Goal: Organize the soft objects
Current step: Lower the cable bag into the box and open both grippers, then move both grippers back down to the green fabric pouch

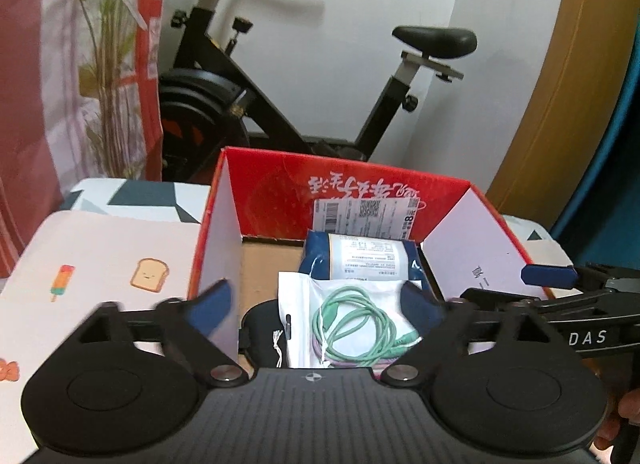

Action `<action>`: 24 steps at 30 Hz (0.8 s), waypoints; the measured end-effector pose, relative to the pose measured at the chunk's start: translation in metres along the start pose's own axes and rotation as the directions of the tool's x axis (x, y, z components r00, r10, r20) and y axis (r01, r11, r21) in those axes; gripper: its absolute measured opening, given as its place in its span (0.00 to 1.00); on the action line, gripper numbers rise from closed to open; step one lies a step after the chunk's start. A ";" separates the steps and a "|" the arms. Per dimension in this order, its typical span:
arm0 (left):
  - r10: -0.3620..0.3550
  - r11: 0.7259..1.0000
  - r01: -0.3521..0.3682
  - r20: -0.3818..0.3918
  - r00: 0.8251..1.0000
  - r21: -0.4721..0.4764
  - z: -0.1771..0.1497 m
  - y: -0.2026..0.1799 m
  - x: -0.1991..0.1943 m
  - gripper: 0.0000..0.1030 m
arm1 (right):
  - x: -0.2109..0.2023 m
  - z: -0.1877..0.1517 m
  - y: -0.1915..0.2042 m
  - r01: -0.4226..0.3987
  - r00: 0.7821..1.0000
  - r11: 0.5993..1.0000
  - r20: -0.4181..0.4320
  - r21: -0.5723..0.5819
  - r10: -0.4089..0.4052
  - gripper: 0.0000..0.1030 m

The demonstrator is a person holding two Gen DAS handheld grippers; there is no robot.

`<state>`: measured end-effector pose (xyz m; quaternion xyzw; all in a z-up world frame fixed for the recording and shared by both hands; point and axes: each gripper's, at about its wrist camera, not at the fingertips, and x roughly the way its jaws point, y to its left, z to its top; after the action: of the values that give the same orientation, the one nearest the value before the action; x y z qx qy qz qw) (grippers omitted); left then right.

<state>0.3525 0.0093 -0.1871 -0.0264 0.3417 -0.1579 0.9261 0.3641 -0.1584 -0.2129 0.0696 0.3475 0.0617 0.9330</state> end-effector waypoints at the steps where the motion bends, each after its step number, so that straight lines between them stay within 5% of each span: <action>1: 0.003 1.000 -0.003 0.009 1.000 0.002 -0.001 -0.001 -0.004 0.96 | -0.004 -0.002 0.000 0.002 1.000 1.000 0.002 0.002 -0.002 1.00; 11: 0.080 0.997 -0.080 0.018 0.997 0.010 -0.030 -0.006 -0.047 1.00 | -0.050 -0.034 -0.002 0.010 1.000 0.999 0.028 0.047 -0.012 1.00; 24: 0.078 0.997 -0.078 0.000 0.997 -0.022 -0.078 -0.008 -0.085 1.00 | -0.088 -0.090 -0.002 -0.003 1.000 0.998 0.029 0.070 0.001 1.00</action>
<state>0.2396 0.0322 -0.1922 -0.0233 0.3437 -0.1177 0.9314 0.2389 -0.1670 -0.2238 0.1033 0.3361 0.0495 0.9348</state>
